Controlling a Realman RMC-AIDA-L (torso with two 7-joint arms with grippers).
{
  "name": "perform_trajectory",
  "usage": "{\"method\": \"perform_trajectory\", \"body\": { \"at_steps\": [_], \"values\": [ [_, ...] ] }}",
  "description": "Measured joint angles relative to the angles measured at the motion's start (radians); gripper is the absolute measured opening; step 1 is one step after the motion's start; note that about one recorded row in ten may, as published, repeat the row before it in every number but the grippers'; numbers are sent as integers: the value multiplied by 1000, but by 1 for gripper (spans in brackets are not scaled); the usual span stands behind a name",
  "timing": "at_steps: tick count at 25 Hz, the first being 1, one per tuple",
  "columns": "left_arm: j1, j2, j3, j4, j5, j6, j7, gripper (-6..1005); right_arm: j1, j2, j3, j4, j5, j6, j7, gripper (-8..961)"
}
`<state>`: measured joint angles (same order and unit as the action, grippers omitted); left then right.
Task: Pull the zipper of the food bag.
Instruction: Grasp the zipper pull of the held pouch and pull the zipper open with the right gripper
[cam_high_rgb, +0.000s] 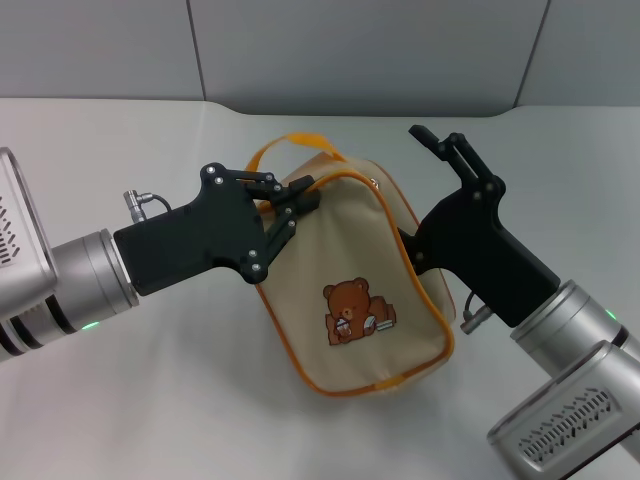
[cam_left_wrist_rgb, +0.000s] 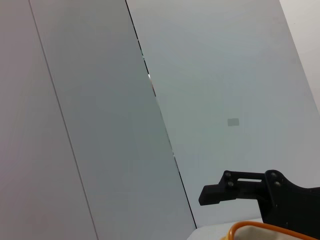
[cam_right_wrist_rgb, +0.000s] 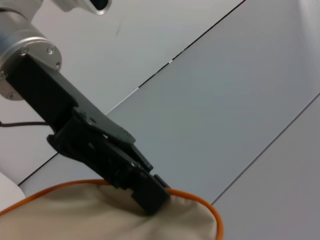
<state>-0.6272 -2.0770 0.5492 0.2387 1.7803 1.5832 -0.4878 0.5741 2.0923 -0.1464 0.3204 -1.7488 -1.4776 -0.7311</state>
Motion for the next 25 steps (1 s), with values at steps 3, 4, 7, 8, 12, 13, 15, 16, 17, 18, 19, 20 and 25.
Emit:
{"method": "perform_trajectory", "body": {
  "at_steps": [3,4,7,8,12,13,15,16,17,18,19,20,25],
  "values": [
    [0,0,0,-1,0,-1,0,58,2,0,2,15,0,0,0,788],
    [-1,0,0,-1,0,-2,0,58,2,0,2,17,0,0,0,774],
    [-2,0,0,-1,0,-2,0,55,1,0,2,19,0,0,0,731],
    [-2,0,0,-1,0,-2,-1,54,0,0,2,19,0,0,0,717],
    [-2,0,0,1,1,-3,-12,51,-5,0,2,20,0,0,-1,636],
    [-2,0,0,2,1,-4,-13,51,-6,0,2,21,0,0,-3,597],
    [-2,0,0,3,1,-4,-14,52,-8,0,2,23,0,0,-17,519],
    [-2,0,0,3,1,-4,-14,53,-9,0,1,26,0,0,-21,480],
    [-2,0,0,4,1,-5,-14,54,-9,0,-1,28,0,0,-24,441],
    [-2,0,0,4,1,-5,-14,54,-9,0,-3,29,0,0,-25,419],
    [-2,0,0,5,1,-5,-14,55,-10,0,-4,30,0,0,-25,397],
    [-2,0,0,5,1,-5,-14,56,-11,0,-6,30,0,0,-26,374],
    [-3,-1,0,6,-1,-5,-14,59,-19,0,-8,36,0,1,-27,263]
  ]
}}
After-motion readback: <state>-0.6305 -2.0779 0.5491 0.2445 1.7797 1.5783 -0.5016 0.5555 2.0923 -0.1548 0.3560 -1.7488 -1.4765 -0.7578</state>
